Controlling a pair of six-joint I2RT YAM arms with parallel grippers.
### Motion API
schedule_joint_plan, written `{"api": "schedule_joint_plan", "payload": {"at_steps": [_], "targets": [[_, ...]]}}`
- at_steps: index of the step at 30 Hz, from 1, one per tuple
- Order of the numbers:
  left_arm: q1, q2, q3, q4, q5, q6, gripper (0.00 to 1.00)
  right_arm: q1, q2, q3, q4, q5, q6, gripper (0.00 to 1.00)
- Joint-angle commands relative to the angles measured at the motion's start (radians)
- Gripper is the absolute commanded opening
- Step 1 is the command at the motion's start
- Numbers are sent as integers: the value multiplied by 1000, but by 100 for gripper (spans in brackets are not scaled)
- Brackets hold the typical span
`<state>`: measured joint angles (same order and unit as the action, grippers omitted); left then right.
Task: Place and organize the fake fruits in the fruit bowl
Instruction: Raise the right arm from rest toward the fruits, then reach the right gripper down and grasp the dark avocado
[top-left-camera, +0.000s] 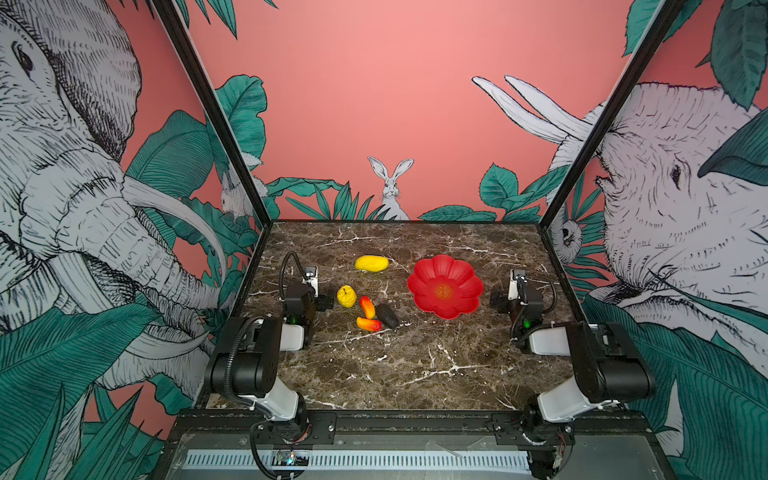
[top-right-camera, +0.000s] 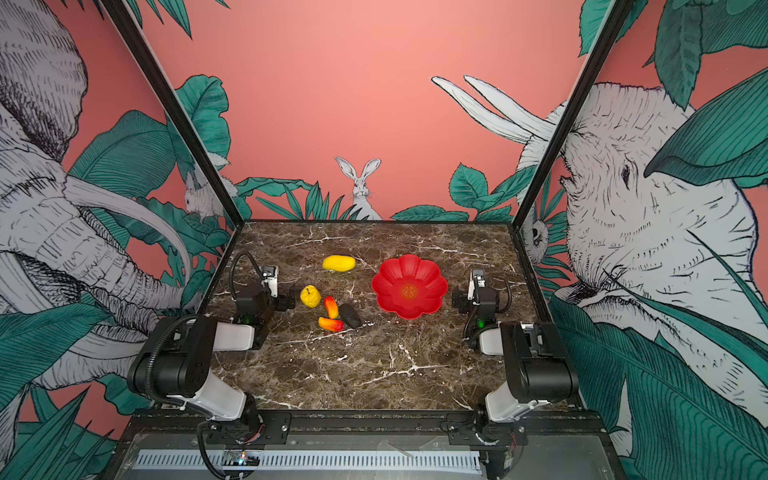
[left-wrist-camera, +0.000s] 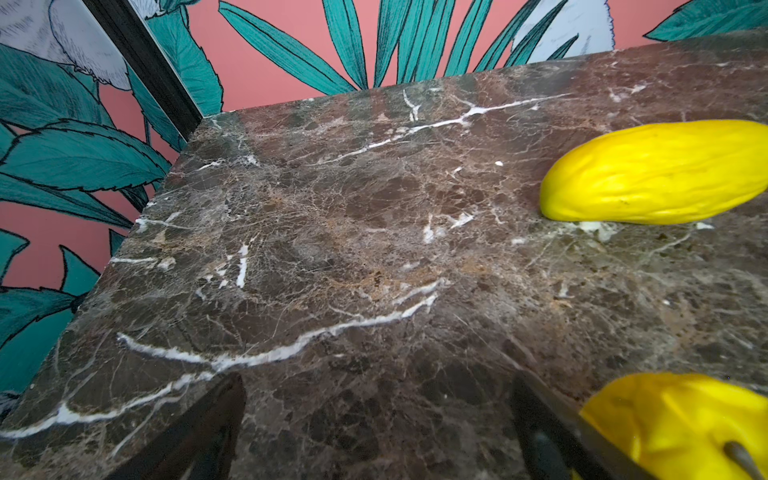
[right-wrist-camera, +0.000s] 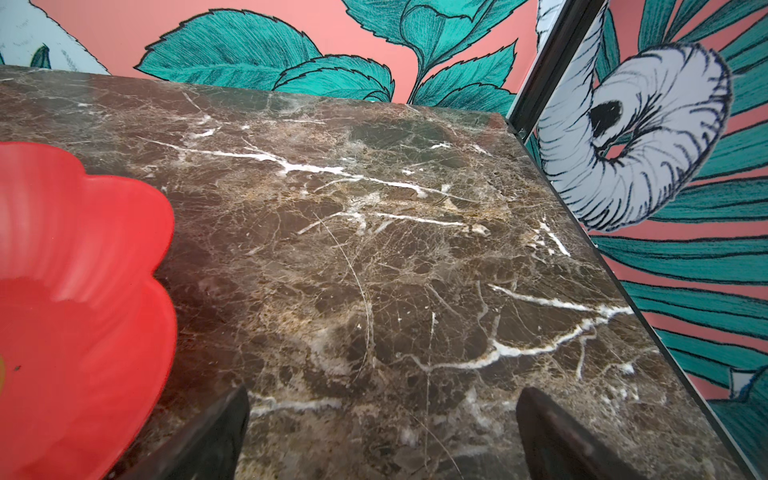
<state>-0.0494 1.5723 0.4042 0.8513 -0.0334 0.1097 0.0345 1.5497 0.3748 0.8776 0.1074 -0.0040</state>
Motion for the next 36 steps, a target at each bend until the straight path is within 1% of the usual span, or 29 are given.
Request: {"api": "schedule_joint_plan", "payload": {"at_steps": [1,5,10,12,14,17,19,22,25,26,28,30,32,34,36], "targets": [[5,-18,15,10,14,12,100,-1,0,19,25,-9,5,100],[9,-18,15,11,15,7,100,-2,-55,7,2,-1,9,99],[9,-27,21,4,-4,5,100,-1,-257,-11,-126,1,10,99],[11,-69,51,-86,-3,5,100,1,-351,-4,-200,-18,17,99],[8,-147,81,-205,7,12,100,17,-455,29,-350,-56,21,99],[3,-322,95,-359,0,-14,100,98,-565,83,-509,-89,9,99],[3,-441,140,-537,-12,-45,100,179,-601,125,-592,-97,7,99],[-1,-558,232,-780,20,-86,100,328,-604,195,-703,-51,20,99],[-10,-640,291,-908,92,-127,100,472,-581,256,-777,-18,57,100],[-11,-659,313,-944,108,-141,100,507,-567,277,-799,-12,68,99],[-10,-696,384,-1077,144,-142,100,585,-530,325,-847,23,108,99],[-12,-731,447,-1184,165,-130,100,637,-487,376,-897,12,147,99],[-11,-775,480,-1242,199,-115,100,679,-422,436,-957,-26,188,99],[-10,-829,467,-1223,251,-125,100,740,-351,487,-1006,-43,196,100],[-12,-859,472,-1237,329,-99,100,794,-285,507,-1006,-76,194,99]]}}
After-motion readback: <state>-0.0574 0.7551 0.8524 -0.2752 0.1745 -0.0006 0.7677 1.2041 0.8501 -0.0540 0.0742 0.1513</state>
